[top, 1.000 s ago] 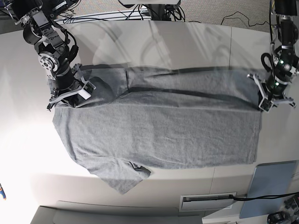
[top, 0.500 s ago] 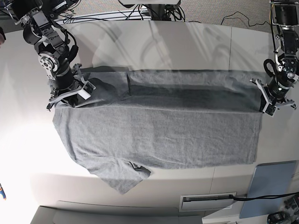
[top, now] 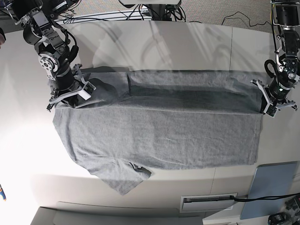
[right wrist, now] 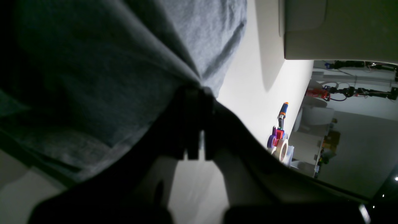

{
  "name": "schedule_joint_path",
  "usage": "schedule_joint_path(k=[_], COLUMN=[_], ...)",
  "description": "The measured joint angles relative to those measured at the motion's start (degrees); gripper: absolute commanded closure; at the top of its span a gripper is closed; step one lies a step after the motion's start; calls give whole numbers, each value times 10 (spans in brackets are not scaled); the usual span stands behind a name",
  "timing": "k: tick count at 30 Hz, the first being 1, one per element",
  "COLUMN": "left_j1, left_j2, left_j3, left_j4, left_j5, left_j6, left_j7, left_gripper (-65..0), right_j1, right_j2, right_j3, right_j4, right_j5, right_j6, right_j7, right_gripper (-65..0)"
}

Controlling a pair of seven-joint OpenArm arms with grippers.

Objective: Fold the T-shirt properly
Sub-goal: 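Fold the shoulder edge over the shirt body with both grippers, then release the fold and regrasp the folded edge with both grippers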

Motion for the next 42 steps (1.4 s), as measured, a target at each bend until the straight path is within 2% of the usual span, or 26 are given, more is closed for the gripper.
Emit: schedule_joint_path(k=[1, 2, 4, 5, 6, 8, 11, 12, 13, 14, 15, 16, 18, 19, 21, 23, 25, 27, 31, 35, 39, 42], left_j1=[0, 0, 0, 0, 0, 0, 0, 0, 0, 0, -1, 0, 1, 1, 1, 1, 1, 2, 14, 28, 33, 63], left_j2=[0, 0, 0, 0, 0, 0, 0, 0, 0, 0, 0, 0, 1, 2, 7, 13, 24, 38, 70, 92, 88, 87], left_j3=[0, 0, 0, 0, 0, 0, 0, 0, 0, 0, 0, 0, 0, 0, -1, -2, -2, -2, -2, -2, -3, -10], left_j4=[0, 0, 0, 0, 0, 0, 0, 0, 0, 0, 0, 0, 0, 0, 0, 0, 0, 0, -2, -26, -38, -34], left_j5=[0, 0, -1, -5, -12, -22, -23, -24, -36, -57, -78, -106, -153, -168, -189, -228, -266, -283, -289, -284, -299, -313], left_j6=[0, 0, 0, 0, 0, 0, 1, 0, 1, 1, 3, 3, 3, 0, -19, -42, -48, -33, 12, 16, 14, 13], left_j7=[0, 0, 0, 0, 0, 0, 0, 0, 2, 8, 20, 35, 50, 57, 87, 121, 153, 175, 174, 170, 173, 151], left_gripper=[0, -44, -144, -187, -223, -269, -269, -247, -198, -130, -42, 0, 0, 0, 0, 0, 0, 0, 0, 0, 0, 0], right_j1=[0, 0, 0, 0, 0, 0, 1, 1, 1, 0, 1, 1, 0, -2, -13, -27, -40, -48, -46, -37, -30, -31], right_j2=[0, 0, 0, 0, 0, 0, -9, -11, -11, -12, -15, -19, -32, -43, -70, -91, -104, -115, -145, -164, -165, -165], right_j3=[0, 0, 0, 0, 0, 0, 0, 0, 0, 0, 0, 0, 2, 9, 39, 78, 118, 154, 198, 209, 210, 211], right_j4=[0, 0, 0, 0, 0, 0, 0, 0, 0, 0, 0, 0, 0, 0, 0, 0, -1, -7, -66, -130, -134, -131], right_j5=[0, 0, -1, -2, -3, -2, 3, 17, 27, 36, 36, 37, 39, 39, 44, 83, 119, 154, 219, 246, 261, 261], right_j6=[0, 0, -23, -35, -46, -62, -70, -76, -85, -99, -111, -124, -150, -161, -165, -166, -158, -126, -59, -12, -10, 2], right_j7=[0, 0, 0, -1, -2, -2, -2, -2, -2, -2, -9, -18, -35, -38, -39, -39, -40, -34, -16, -24, -50, -68], right_gripper=[-49, -133, -274, -307, -314, -313, -313, -313, -309, -284, -231, -161, -20, 0, 0, 0, 0, 0, 0, 0, 0, 0])
